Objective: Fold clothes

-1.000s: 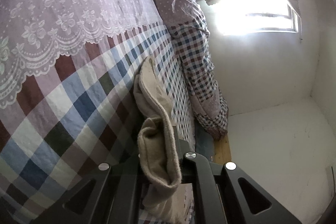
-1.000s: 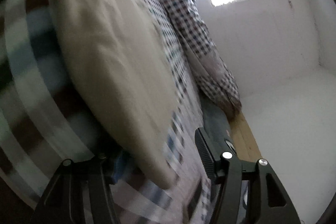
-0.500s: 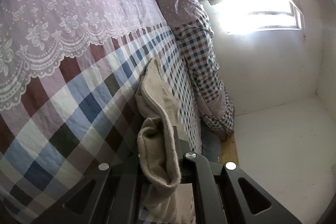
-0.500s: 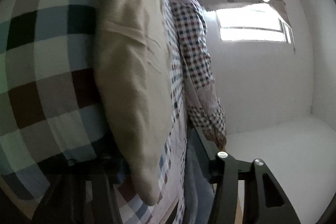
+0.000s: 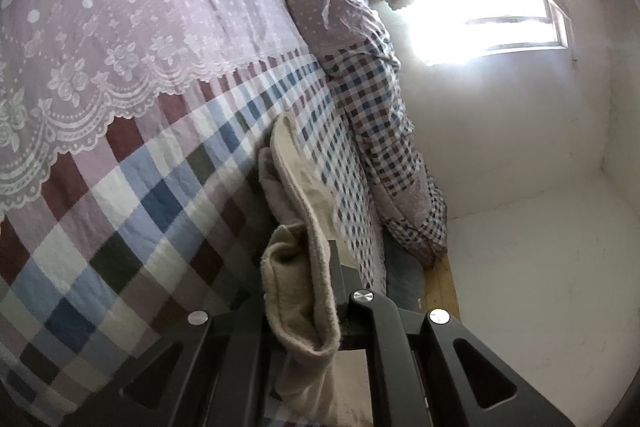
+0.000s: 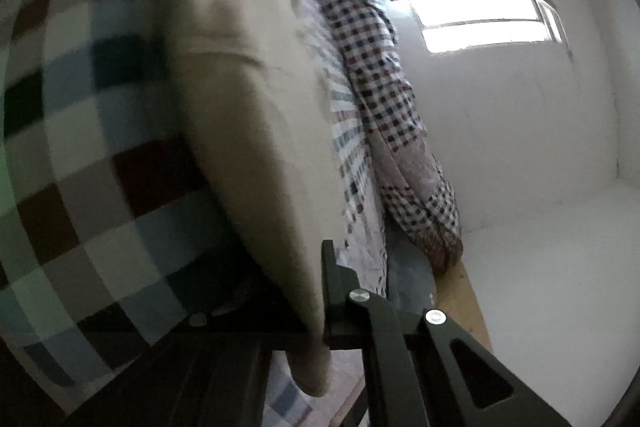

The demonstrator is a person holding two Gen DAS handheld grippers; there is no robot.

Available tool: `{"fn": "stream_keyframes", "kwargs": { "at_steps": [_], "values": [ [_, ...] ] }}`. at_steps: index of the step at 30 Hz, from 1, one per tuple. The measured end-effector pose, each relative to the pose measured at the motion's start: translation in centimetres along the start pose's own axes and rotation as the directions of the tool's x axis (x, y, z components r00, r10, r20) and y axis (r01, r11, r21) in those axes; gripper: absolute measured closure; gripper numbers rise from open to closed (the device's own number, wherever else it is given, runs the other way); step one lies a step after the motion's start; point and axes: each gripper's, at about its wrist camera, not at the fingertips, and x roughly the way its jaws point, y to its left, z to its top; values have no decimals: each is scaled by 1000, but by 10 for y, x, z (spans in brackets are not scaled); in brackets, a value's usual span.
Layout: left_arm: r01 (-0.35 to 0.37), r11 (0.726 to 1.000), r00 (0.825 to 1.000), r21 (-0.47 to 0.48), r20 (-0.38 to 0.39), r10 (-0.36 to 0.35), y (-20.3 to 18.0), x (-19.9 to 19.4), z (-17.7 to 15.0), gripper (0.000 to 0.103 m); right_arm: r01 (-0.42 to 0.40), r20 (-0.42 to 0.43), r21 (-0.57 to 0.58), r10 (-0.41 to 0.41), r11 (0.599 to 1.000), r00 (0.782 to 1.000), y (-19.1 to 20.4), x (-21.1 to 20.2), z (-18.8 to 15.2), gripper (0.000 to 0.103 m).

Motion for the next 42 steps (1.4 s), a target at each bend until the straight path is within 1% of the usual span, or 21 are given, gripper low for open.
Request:
{"fn": "stream_keyframes", "kwargs": {
  "at_steps": [3,7,13,19,22,24,27,30,32,34,39,42],
  "values": [
    [16,1000,1000,21,5,-16,-16,-10,-3,99,-6,5,67,6,998,1000,-28,-11,6,103],
    [55,998,998,33,34,-56,-43,-35,-3,99,22,30,116,-26,993,999,-76,-27,19,103],
    [106,993,993,60,54,-110,-91,-80,1,99,58,56,204,-71,977,996,-138,-74,21,103],
    [136,984,989,112,42,-142,-137,-133,-13,99,91,78,293,-118,952,990,-200,-121,22,103],
    [156,980,986,121,40,-162,-157,-159,-22,99,103,88,336,-140,936,986,-230,-145,21,103],
    [156,980,986,123,40,-162,-168,-178,-31,99,89,95,352,-130,932,987,-244,-161,21,103],
    [149,982,988,114,17,-152,-176,-189,-37,99,59,104,372,-105,926,989,-262,-183,20,103],
    [115,986,993,122,10,-117,-175,-184,-37,99,29,109,382,-76,924,991,-269,-188,22,103],
    [87,992,996,93,10,-88,-162,-170,-32,99,12,108,384,-58,923,992,-267,-184,23,103],
    [56,997,998,61,11,-56,-147,-154,-26,99,-17,98,388,-22,921,995,-259,-172,23,103],
    [-31,1000,1000,0,7,31,-110,-99,-10,99,-106,78,388,82,916,994,-237,-109,26,103],
    [-74,997,997,-8,-3,74,-98,-67,0,99,-153,62,386,140,910,988,-226,-69,30,103]
  ]
}}
